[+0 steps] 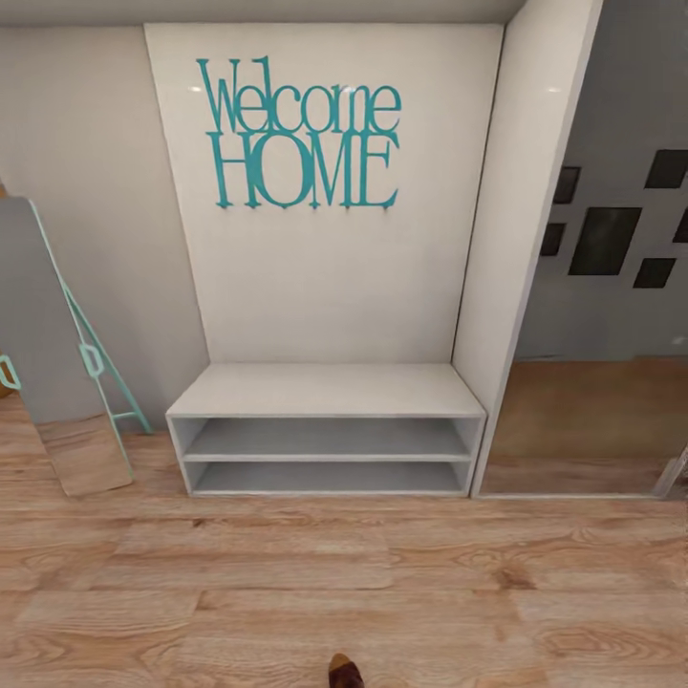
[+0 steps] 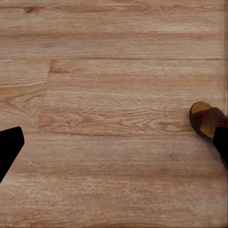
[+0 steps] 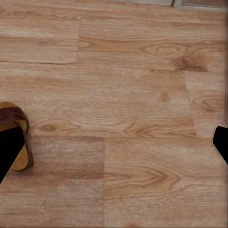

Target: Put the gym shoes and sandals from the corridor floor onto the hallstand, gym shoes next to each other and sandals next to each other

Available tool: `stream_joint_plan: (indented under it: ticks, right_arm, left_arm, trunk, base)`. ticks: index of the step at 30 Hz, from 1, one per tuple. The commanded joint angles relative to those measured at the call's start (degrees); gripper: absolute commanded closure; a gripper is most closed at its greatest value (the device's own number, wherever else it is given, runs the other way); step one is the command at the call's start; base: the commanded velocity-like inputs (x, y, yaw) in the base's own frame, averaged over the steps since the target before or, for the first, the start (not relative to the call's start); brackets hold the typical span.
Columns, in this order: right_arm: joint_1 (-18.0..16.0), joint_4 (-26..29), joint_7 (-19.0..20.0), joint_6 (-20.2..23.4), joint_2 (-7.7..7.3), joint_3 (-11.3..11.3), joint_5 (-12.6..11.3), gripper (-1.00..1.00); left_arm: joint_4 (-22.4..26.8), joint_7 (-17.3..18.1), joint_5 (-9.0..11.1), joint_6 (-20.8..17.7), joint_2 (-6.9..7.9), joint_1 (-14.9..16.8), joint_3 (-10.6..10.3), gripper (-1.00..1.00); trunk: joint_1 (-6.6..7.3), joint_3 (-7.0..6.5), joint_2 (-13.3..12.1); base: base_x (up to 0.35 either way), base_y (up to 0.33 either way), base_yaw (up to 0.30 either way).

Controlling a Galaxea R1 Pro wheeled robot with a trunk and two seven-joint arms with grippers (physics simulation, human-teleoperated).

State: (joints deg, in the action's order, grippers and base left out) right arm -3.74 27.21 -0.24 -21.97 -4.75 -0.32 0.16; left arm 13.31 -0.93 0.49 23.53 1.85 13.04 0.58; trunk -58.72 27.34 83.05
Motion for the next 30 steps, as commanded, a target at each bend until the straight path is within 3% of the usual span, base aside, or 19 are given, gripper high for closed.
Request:
stream_joint_plan:
  ticks: [1, 30]
  right_arm:
    - [0.0, -0.1, 0.0, -0.2, 0.0, 0.0, 0.0, -1.0]
    - [0.0, 0.1, 0.0, -0.2, 0.0, 0.0, -0.1, -1.0]
  left_arm:
    - [0.0, -0.1, 0.0, 0.2, 0.0, 0.0, 0.0, -1.0]
    - [0.0, -0.1, 0.1, 0.2, 0.3, 0.1, 0.1, -1.0]
  trunk:
    - [0.0, 0.06, 0.0]
    - [0.0, 0.06, 0.0]
  base:
    - [0.096, -0.272, 0.0]
    - [0.091, -0.272, 0.002]
